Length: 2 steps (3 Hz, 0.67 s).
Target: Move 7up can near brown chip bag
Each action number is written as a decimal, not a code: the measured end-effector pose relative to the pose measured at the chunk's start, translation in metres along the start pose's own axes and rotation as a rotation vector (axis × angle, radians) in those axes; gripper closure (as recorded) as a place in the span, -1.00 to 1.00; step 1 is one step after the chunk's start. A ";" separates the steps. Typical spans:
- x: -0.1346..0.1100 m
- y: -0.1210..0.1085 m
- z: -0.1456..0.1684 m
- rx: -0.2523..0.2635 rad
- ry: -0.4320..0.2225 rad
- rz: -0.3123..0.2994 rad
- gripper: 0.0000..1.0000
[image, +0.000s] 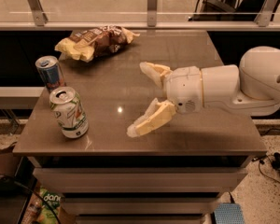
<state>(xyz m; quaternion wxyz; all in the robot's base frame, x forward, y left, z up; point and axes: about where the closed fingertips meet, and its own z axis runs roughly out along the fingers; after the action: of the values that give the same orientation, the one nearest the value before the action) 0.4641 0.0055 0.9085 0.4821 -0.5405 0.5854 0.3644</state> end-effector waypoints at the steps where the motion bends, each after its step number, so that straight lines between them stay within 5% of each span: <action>1: -0.001 -0.001 0.019 -0.010 -0.015 0.008 -1.00; 2: -0.001 -0.003 0.037 -0.001 -0.034 0.029 -1.00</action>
Offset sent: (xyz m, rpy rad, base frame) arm 0.0186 0.0495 -0.0174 0.0709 0.0442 -0.0330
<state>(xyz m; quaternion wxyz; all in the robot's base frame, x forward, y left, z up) 0.4734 0.0402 0.8995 0.4866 -0.5258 0.5846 0.3808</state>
